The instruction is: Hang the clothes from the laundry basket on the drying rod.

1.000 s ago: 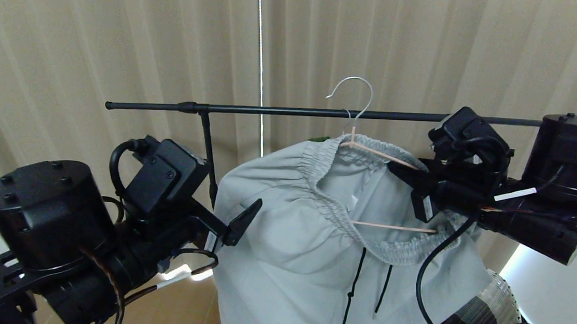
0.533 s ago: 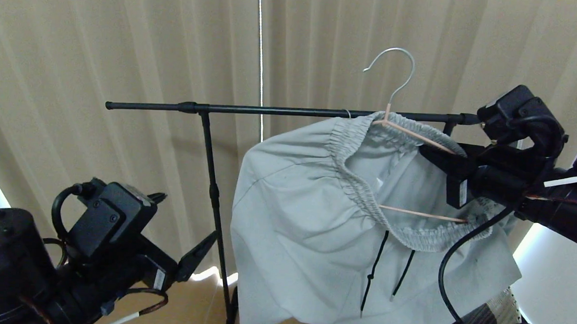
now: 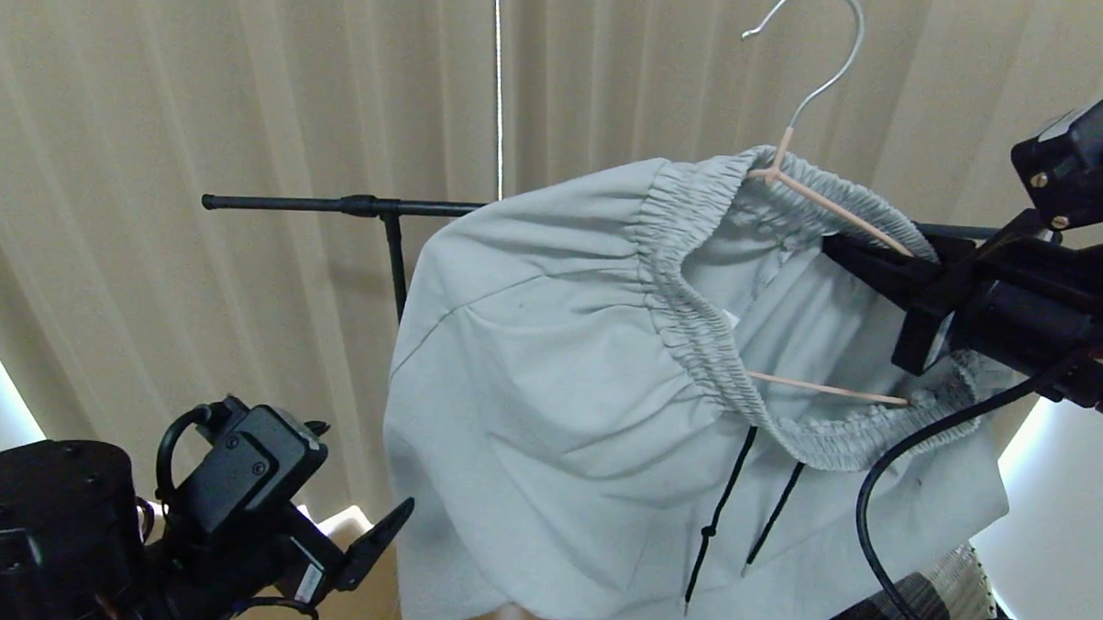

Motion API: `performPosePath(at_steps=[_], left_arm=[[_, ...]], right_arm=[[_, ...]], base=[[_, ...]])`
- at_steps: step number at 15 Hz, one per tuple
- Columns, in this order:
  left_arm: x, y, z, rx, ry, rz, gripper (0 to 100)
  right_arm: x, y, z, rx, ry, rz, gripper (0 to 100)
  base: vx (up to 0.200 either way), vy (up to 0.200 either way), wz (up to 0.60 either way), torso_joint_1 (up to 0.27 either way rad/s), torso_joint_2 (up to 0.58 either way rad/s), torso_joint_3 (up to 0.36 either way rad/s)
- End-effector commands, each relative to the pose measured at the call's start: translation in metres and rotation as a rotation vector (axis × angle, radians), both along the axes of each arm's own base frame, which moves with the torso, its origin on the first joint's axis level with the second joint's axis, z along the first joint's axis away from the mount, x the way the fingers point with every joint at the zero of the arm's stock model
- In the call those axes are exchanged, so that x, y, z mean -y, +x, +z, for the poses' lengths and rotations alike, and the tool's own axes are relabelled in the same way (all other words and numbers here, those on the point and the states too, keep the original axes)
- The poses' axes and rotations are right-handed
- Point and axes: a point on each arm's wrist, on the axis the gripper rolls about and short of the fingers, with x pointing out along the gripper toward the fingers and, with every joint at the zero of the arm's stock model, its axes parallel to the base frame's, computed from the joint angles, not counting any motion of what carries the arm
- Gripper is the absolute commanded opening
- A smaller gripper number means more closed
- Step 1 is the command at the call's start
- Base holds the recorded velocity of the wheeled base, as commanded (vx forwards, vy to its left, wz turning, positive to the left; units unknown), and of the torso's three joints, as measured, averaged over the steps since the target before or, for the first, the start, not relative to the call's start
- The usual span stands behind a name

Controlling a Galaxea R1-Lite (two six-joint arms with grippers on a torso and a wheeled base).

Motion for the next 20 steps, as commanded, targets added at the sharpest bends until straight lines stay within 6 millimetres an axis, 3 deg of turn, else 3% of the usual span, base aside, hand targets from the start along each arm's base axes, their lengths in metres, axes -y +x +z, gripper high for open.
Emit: performPosePath(at_steps=[1,6,7,10,16,20], left_arm=[[0.0,0.011,-0.006,-0.028,0.016,0.029,100],[-0.007,0.016,-0.008,-0.039,0.022,0.073,100],[-0.007,0.017,-0.008,-0.036,0.02,0.072,0],[-0.007,0.023,-0.008,-0.02,0.011,0.089,0],[-0.056,0.036,-0.026,-0.033,0.036,0.329,0],[-0.07,0.036,-0.029,-0.041,0.055,0.387,0]], right_arm=[[0.002,-0.007,0.007,0.027,0.011,0.023,0],[0.003,-0.011,0.008,0.034,0.015,0.05,0],[0.002,-0.01,0.008,0.033,0.014,0.058,0],[0.002,-0.01,0.008,0.03,0.013,0.058,0],[0.01,-0.007,0.008,0.023,0.009,0.011,0],[0.018,-0.003,0.009,0.029,0.011,-0.028,0]], base=[[0.0,0.0,0.0,0.0,0.0,0.0],[0.0,0.0,0.0,0.0,0.0,0.0],[0.0,0.0,0.0,0.0,0.0,0.0],[0.0,0.0,0.0,0.0,0.0,0.0],[0.0,0.0,0.0,0.0,0.0,0.0],[0.0,0.0,0.0,0.0,0.0,0.0]])
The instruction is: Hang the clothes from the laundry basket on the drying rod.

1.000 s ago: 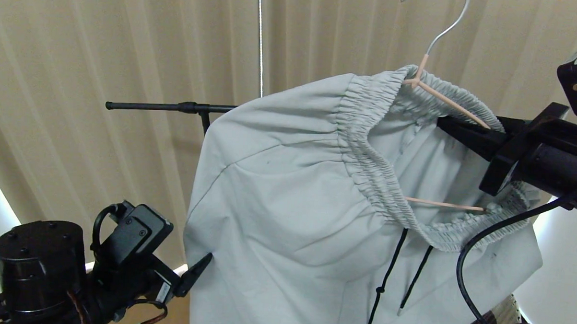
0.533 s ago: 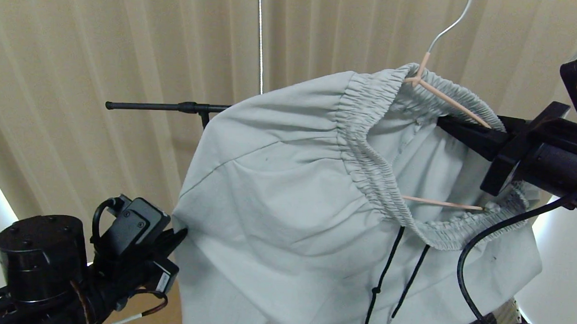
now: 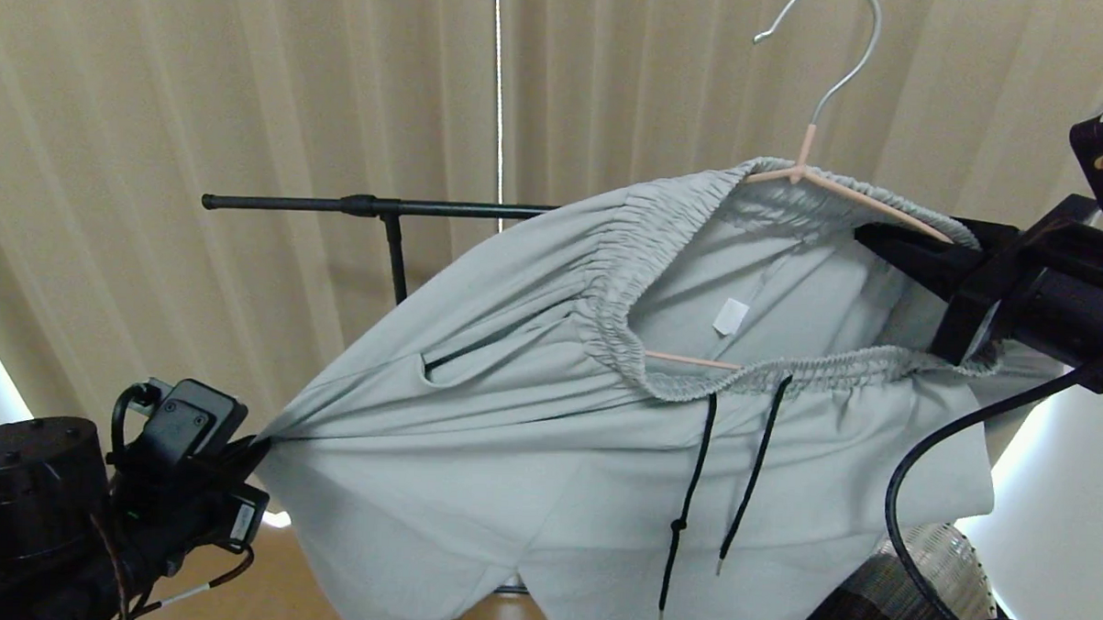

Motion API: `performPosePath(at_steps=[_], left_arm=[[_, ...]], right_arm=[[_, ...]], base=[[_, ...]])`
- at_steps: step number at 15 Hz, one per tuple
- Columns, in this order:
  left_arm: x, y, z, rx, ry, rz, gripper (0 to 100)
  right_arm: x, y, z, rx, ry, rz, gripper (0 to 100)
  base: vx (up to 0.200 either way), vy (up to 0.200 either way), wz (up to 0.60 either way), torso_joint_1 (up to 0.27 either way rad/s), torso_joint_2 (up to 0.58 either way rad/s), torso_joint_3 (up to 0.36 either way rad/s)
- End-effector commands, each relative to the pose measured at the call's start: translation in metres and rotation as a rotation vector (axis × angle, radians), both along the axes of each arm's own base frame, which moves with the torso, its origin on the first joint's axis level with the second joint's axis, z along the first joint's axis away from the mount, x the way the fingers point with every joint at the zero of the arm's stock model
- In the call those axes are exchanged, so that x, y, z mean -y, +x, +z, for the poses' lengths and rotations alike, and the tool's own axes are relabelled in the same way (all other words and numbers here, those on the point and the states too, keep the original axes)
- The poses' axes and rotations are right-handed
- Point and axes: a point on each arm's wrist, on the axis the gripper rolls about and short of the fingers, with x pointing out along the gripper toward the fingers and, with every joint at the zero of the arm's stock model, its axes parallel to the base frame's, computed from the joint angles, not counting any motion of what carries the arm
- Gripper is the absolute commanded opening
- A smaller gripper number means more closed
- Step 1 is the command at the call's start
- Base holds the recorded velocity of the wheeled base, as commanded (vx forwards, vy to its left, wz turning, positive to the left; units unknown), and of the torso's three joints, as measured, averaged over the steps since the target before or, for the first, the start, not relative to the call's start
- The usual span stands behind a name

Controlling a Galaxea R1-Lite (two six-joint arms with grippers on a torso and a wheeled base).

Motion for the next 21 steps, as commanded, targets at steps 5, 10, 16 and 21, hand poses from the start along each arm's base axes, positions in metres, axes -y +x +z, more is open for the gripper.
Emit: performPosePath(at_steps=[5,10,16,21], left_arm=[[-0.006,0.002,-0.007,-0.033,0.013,0.031,0],[0.0,0.003,0.0,0.026,-0.001,0.004,0],[0.01,0.001,0.015,0.141,-0.117,-0.241,0],[0.023,0.011,0.07,0.331,-0.209,-0.434,0]], right_arm=[[0.012,0.004,0.006,0.022,0.008,-0.062,0],[0.013,0.005,0.005,0.017,0.006,-0.068,0],[0.013,0.007,0.0,-0.002,0.0,-0.068,0],[0.012,0.009,0.005,-0.01,-0.003,-0.068,0]], base=[[0.0,0.0,0.0,0.0,0.0,0.0],[0.0,0.0,0.0,0.0,0.0,0.0],[0.0,0.0,0.0,0.0,0.0,0.0],[0.0,0.0,0.0,0.0,0.0,0.0]])
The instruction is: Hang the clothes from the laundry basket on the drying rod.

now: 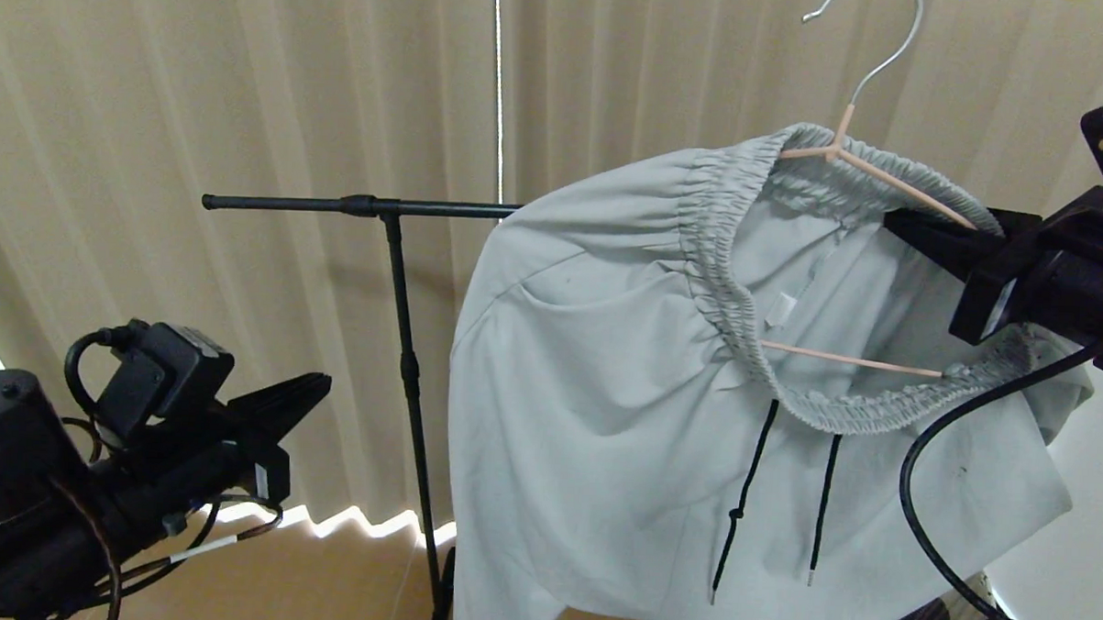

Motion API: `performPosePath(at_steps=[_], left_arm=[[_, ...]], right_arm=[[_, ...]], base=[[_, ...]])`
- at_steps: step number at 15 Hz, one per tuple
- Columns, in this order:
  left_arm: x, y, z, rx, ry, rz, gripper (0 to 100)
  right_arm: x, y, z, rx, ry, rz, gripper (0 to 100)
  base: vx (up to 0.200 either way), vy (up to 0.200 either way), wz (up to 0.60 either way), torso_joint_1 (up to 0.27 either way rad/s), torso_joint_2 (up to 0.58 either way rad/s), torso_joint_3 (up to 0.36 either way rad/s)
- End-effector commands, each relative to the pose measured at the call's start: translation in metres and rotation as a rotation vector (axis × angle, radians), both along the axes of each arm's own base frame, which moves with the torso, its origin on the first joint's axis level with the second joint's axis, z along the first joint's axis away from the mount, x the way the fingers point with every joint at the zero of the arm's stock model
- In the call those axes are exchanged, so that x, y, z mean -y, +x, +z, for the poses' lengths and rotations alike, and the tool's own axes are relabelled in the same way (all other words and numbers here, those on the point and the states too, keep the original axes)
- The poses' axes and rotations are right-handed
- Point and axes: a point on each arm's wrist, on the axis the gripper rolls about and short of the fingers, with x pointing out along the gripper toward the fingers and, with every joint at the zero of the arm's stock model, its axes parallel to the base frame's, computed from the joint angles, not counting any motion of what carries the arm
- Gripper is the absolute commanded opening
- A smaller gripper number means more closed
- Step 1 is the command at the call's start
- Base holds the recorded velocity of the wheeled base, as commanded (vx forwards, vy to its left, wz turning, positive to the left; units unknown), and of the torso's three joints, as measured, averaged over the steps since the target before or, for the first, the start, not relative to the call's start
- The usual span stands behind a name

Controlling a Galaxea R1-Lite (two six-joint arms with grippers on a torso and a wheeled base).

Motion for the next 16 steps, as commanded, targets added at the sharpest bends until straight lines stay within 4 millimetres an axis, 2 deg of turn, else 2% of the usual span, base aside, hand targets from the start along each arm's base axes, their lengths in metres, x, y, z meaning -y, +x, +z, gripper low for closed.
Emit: performPosePath(at_steps=[1,3,4,7,9,12,16], left_arm=[[0.007,-0.001,0.037,0.091,-0.02,-0.045,0],[0.015,-0.017,0.047,0.043,-0.015,-0.103,0],[0.016,-0.034,0.056,0.019,-0.035,-0.133,0],[0.012,-0.074,0.068,-0.033,-0.096,-0.188,0],[0.005,-0.098,0.064,-0.091,-0.112,-0.199,0],[-0.004,-0.118,0.045,-0.148,-0.179,-0.179,0],[-0.015,-0.142,0.052,-0.028,-0.21,-0.187,0]], right_arm=[[0.001,-0.002,0.004,-0.006,-0.002,0.001,0],[0.002,-0.007,0.007,-0.007,-0.003,0.001,0],[0.003,-0.009,0.007,-0.005,-0.004,0.0,0],[0.004,-0.013,0.005,-0.019,-0.006,0.0,0],[0.004,-0.012,0.004,-0.031,-0.012,0.0,0],[0.007,-0.016,-0.002,-0.075,-0.027,-0.06,0],[0.01,-0.024,-0.005,-0.121,-0.049,-0.118,0]], base=[[0.0,0.0,0.0,0.0,0.0,0.0],[0.0,0.0,0.0,0.0,0.0,0.0],[0.0,0.0,0.0,0.0,0.0,0.0],[0.0,0.0,0.0,0.0,0.0,0.0],[0.0,0.0,0.0,0.0,0.0,0.0],[0.0,0.0,0.0,0.0,0.0,0.0],[0.0,0.0,0.0,0.0,0.0,0.0]])
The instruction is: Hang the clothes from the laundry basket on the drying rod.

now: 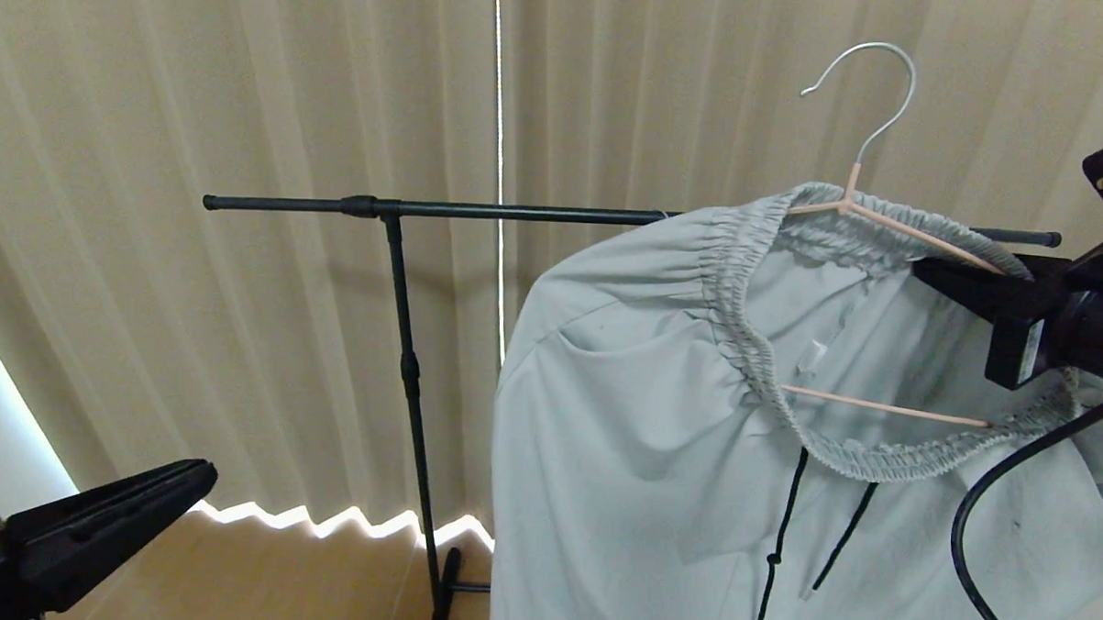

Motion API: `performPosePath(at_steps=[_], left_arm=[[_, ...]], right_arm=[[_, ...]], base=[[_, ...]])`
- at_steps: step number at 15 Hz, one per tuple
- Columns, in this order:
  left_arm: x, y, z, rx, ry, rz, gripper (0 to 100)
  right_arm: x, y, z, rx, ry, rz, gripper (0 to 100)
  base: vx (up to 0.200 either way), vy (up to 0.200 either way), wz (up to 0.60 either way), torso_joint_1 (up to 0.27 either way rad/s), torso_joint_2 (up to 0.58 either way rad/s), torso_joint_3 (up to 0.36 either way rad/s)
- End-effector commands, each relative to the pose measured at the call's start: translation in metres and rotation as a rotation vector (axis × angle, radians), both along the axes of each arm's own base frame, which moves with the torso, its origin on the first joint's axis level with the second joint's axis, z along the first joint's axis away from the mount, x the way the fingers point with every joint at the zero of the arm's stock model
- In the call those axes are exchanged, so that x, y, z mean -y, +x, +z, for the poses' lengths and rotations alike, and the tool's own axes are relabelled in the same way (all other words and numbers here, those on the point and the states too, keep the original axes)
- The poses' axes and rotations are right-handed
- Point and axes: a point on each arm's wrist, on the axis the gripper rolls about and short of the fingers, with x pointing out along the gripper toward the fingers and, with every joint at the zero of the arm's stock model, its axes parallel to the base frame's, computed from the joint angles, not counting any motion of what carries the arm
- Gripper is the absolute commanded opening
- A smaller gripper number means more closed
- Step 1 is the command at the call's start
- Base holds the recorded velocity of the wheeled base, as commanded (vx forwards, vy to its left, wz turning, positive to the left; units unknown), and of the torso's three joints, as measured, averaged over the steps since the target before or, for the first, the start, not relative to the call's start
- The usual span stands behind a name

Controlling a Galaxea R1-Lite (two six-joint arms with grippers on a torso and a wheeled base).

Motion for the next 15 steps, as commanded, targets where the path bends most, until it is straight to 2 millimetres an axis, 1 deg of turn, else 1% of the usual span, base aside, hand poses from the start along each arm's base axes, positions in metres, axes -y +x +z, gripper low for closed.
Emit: performPosePath(at_steps=[1,2,4,6,8,12,15], left_arm=[[-0.006,-0.014,0.004,0.072,-0.014,0.001,0],[-0.007,-0.014,0.002,0.077,0.001,0.021,0],[-0.014,-0.013,0.002,0.099,0.029,0.124,0],[-0.02,-0.01,0.003,0.101,0.039,0.212,0],[-0.021,-0.011,0.0,0.098,0.045,0.218,0],[-0.022,-0.013,-0.003,0.109,0.064,0.232,0],[-0.022,-0.014,-0.003,0.108,0.06,0.23,0]], right_arm=[[0.003,-0.006,-0.001,-0.021,-0.012,-0.038,0],[0.006,-0.012,-0.003,-0.053,-0.027,-0.077,0],[0.016,-0.019,-0.005,-0.078,-0.036,-0.13,0],[0.032,-0.022,-0.011,-0.09,-0.036,-0.216,0],[0.051,-0.025,-0.019,-0.128,-0.041,-0.32,0],[0.071,-0.037,-0.02,-0.166,-0.039,-0.448,0],[0.083,-0.058,-0.022,-0.216,-0.036,-0.545,0]], base=[[0.0,0.0,0.0,0.0,0.0,0.0],[0.0,0.0,0.0,0.0,0.0,0.0],[0.0,0.0,0.0,0.0,0.0,0.0],[0.0,0.0,0.0,0.0,0.0,0.0],[0.0,0.0,0.0,0.0,0.0,0.0],[0.0,0.0,0.0,0.0,0.0,0.0],[0.0,0.0,0.0,0.0,0.0,0.0]])
